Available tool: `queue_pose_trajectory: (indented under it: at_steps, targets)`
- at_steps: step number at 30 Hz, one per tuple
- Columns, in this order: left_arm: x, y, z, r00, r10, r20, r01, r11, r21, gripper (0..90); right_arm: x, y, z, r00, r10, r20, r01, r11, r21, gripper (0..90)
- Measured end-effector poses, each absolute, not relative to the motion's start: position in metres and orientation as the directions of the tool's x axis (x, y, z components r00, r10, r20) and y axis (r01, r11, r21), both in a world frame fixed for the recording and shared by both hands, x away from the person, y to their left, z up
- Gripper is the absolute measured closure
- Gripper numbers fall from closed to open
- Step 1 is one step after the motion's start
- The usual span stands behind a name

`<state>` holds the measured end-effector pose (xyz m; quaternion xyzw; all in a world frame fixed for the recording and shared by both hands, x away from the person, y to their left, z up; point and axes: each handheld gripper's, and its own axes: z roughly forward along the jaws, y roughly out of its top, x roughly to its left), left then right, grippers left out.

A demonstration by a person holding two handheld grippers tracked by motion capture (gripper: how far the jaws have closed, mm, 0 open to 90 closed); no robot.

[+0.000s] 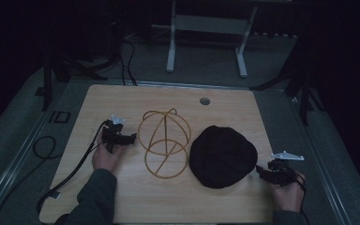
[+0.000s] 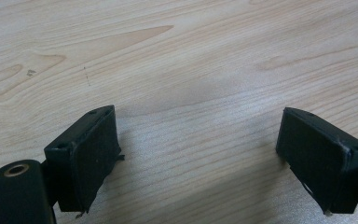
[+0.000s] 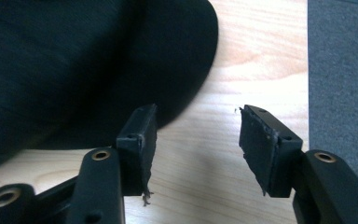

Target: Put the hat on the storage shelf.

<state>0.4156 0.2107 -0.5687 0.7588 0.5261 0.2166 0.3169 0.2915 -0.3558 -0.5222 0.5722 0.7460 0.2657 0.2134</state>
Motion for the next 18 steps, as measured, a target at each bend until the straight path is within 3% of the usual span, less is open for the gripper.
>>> queue_pose_trajectory:
  at_steps: [9, 18]
  targets:
    - [0.416, 0.211, -0.569, 0.352, 0.936, -0.005, 0.661, -0.245, 0.709, 12.6, 0.295, -0.348, -0.501, -0.295, 0.956, 0.002, 0.719, 0.22, 0.659, 41.7]
    - [0.416, 0.21, -0.569, 0.351, 0.936, -0.006, 0.661, -0.243, 0.71, 12.5, 0.305, -0.337, -0.484, -0.349, 0.937, 0.023, 0.717, 0.251, 0.651, 48.8]
